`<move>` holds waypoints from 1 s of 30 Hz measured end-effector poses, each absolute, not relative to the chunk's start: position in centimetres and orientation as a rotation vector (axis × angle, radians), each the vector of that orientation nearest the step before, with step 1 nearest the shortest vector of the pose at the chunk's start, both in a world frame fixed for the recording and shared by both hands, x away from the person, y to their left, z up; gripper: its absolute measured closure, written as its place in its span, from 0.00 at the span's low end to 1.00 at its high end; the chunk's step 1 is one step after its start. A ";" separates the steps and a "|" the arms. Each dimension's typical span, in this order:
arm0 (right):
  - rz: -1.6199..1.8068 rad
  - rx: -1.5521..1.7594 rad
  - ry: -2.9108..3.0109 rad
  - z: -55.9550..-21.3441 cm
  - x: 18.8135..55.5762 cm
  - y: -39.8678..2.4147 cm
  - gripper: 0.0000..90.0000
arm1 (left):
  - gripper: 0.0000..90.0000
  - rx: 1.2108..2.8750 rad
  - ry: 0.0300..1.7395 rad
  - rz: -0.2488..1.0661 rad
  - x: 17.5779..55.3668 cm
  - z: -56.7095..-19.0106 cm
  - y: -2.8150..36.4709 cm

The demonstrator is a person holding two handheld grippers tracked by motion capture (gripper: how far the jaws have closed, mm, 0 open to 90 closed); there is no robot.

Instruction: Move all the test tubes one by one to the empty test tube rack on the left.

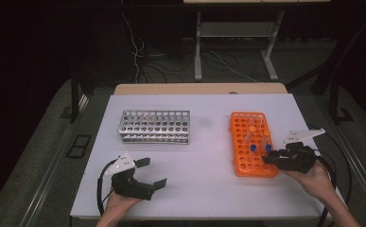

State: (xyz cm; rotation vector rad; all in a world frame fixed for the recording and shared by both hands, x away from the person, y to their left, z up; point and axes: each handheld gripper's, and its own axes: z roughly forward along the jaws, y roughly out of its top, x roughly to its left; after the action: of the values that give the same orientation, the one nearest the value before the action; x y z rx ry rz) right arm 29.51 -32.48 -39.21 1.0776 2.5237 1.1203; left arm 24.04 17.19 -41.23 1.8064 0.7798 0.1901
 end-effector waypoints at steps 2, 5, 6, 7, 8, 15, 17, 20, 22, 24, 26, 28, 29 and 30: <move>1.124 1.069 2.520 -39.3 29.5 -32.5 0.78 | 0.00 1.808 0.779 0.189 24.0 -41.2 17.2; 1.127 1.061 2.515 -39.6 29.4 -32.5 0.81 | 0.00 1.809 0.777 0.188 24.0 -41.2 17.2; 1.127 1.061 2.515 -39.6 29.4 -32.5 0.81 | 0.00 1.809 0.778 0.187 24.0 -41.2 17.2; 1.122 1.050 2.510 -39.7 29.4 -32.4 0.81 | 0.00 1.809 0.777 0.186 24.0 -41.3 17.2; 1.121 1.048 2.508 -39.7 29.5 -32.4 0.82 | 0.00 1.809 0.777 0.186 24.0 -41.3 17.2; 1.106 1.005 2.484 -39.4 29.2 -32.3 0.85 | 0.00 1.812 0.776 0.186 24.1 -41.2 17.1; 1.098 1.002 2.490 -39.2 29.1 -32.3 0.85 | 0.00 1.811 0.777 0.185 24.1 -41.2 17.1; 1.091 0.989 2.485 -38.3 29.0 -32.2 0.85 | 0.00 1.815 0.772 0.179 24.0 -41.1 17.1; 1.087 0.980 2.481 -37.6 28.9 -32.2 0.85 | 0.00 1.821 0.765 0.176 24.0 -41.0 17.1; 1.087 0.966 2.477 -36.5 28.8 -32.2 0.85 | 0.00 1.825 0.764 0.175 24.0 -40.7 17.2; 1.088 0.954 2.475 -35.9 28.8 -32.2 0.85 | 0.00 1.828 0.762 0.173 24.1 -40.5 17.2; 1.083 0.942 2.476 -34.9 28.7 -32.1 0.85 | 0.00 1.831 0.757 0.169 24.2 -40.3 17.2; 1.083 0.923 2.478 -33.9 28.7 -32.0 0.85 | 0.00 1.832 0.755 0.168 24.2 -40.2 17.2; 1.086 0.917 2.479 -33.3 28.7 -31.9 0.85 | 0.00 1.830 0.754 0.166 24.3 -40.1 17.2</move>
State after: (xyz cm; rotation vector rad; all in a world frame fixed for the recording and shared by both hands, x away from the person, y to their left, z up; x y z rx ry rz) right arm 28.67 -31.91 -33.34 0.9172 2.4789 1.0859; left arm 24.31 17.17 -40.08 1.8299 0.7537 0.1657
